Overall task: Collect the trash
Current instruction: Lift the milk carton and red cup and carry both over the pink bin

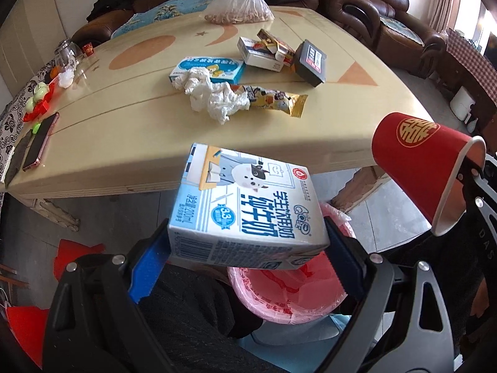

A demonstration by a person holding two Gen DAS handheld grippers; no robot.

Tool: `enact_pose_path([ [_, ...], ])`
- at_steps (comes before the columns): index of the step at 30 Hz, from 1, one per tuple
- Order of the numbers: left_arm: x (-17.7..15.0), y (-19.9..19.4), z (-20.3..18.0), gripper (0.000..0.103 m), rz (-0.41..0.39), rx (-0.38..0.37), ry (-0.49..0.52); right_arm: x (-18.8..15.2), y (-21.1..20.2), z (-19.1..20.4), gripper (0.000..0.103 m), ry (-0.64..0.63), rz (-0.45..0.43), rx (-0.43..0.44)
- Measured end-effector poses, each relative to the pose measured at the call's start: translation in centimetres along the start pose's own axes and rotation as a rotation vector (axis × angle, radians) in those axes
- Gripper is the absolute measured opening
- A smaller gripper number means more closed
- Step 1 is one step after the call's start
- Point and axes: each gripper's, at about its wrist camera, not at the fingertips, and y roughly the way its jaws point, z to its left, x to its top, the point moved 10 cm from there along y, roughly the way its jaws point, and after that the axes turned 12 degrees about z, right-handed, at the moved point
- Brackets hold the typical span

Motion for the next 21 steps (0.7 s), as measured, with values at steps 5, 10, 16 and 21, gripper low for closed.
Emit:
enact_pose_path([
  [5, -0.8, 2.0, -0.6, 0.09, 0.039, -0.014, 0.022, -1.7, 2.6, 0.5, 0.003, 0.011, 0.066, 0.023],
  [10, -1.5, 4.2, -1.0, 0.09, 0.086, -0.015, 0.033, -3.1, 4.9, 1.1, 0.003, 0.018, 0.122, 0.048],
  [16, -2.6, 7.3, -1.8, 0.09, 0.154, -0.012, 0.048, -4.5, 7.5, 1.5, 0.003, 0.031, 0.181, 0.068],
  [21, -3.3, 9.9, -2.4, 0.09, 0.206, -0.02, 0.052, -6.0, 10.1, 1.7, 0.003, 0.041, 0.233, 0.075],
])
